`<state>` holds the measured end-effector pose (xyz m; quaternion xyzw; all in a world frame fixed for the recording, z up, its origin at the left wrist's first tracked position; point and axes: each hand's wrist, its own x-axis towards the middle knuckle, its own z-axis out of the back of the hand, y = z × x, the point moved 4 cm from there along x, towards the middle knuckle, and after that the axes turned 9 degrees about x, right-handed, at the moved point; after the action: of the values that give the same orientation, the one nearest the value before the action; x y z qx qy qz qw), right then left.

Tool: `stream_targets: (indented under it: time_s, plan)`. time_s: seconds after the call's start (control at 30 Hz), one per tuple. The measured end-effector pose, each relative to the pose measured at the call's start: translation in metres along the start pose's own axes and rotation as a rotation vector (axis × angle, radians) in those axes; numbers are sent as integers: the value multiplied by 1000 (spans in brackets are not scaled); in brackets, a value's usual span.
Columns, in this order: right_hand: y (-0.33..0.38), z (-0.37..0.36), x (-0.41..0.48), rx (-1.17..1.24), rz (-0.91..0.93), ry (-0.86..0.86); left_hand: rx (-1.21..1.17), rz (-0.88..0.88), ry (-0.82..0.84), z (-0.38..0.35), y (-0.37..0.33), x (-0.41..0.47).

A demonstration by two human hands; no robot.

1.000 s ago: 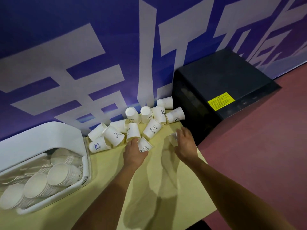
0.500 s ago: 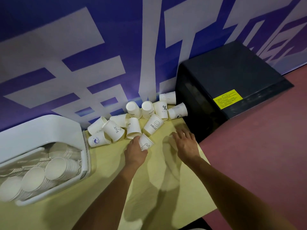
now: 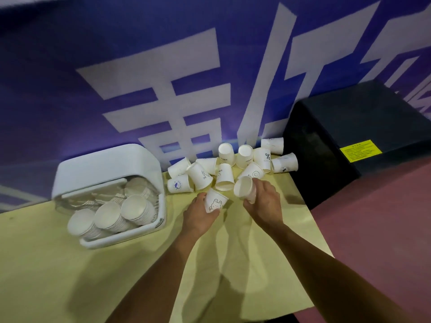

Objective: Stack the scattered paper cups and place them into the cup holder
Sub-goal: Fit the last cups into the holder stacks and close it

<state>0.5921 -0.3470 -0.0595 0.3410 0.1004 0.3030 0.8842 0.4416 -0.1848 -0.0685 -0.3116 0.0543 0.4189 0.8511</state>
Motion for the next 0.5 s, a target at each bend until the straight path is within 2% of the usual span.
stream_targets:
  time_s: [0.37,0.5]
  plan:
    - [129,-56,-10,68,150,66,-163,-11,-193,81,91,-65]
    - [176,-68,-14,182,202,65,-283,14,-253,107,119,-85]
